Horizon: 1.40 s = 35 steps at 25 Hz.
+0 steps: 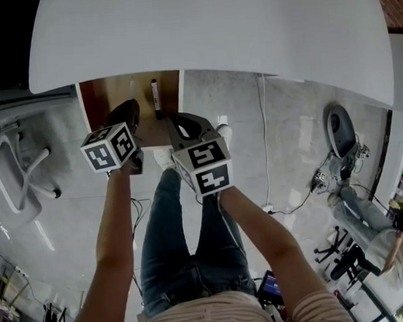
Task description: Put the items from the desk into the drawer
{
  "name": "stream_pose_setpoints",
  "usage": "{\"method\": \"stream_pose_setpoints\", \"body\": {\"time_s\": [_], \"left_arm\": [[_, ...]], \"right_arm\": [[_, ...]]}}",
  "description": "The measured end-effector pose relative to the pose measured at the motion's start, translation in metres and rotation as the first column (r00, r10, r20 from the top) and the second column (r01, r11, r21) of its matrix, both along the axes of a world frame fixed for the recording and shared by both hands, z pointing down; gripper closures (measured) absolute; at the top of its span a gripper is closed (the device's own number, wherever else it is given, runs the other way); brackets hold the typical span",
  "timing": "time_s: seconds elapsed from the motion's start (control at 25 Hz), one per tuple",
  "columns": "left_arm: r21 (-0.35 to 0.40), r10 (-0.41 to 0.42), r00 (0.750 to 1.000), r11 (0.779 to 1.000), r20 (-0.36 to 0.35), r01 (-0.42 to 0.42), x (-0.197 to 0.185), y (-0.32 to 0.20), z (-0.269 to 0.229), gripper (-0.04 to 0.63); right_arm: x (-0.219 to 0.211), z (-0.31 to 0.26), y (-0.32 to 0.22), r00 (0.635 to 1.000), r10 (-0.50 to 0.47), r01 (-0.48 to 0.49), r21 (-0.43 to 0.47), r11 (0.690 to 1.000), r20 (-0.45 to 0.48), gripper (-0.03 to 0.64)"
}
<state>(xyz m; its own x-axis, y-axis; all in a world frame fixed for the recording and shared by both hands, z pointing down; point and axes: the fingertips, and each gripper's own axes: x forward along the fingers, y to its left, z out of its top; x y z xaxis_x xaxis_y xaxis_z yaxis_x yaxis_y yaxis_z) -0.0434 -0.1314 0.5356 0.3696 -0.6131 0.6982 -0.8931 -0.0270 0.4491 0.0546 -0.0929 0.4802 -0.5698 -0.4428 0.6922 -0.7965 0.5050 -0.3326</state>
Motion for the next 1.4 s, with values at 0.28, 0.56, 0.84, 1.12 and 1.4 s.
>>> {"method": "stream_pose_setpoints", "body": {"time_s": [0.28,0.56,0.84,1.12,1.4], "left_arm": [[-0.037,0.004,1.000,0.999,0.004,-0.004,-0.003,-0.003,0.016,0.548],[-0.084,0.000,1.000,0.996,0.003,0.000,0.005,-0.012,0.040,0.548],[-0.125,0.000,1.000,0.992,-0.002,0.000,0.010,-0.021,0.056,0.548],[-0.168,0.022,1.000,0.986,-0.017,-0.024,0.013,-0.020,0.071,0.548],[-0.226,0.043,0.999,0.973,-0.031,-0.049,0.019,-0.018,0.084,0.548]], "right_arm": [[-0.006,0.025,-0.006,0.999,-0.023,0.022,-0.023,0.999,-0.029,0.600],[-0.006,0.037,-0.013,0.999,-0.027,0.026,-0.046,0.999,-0.031,0.600],[-0.008,0.039,-0.016,1.000,-0.017,0.016,-0.065,0.998,-0.023,0.600],[-0.008,0.044,-0.018,0.999,-0.019,0.017,-0.072,0.997,-0.028,0.600],[-0.006,0.047,-0.020,0.999,-0.012,0.009,-0.078,0.997,-0.033,0.600]]}}
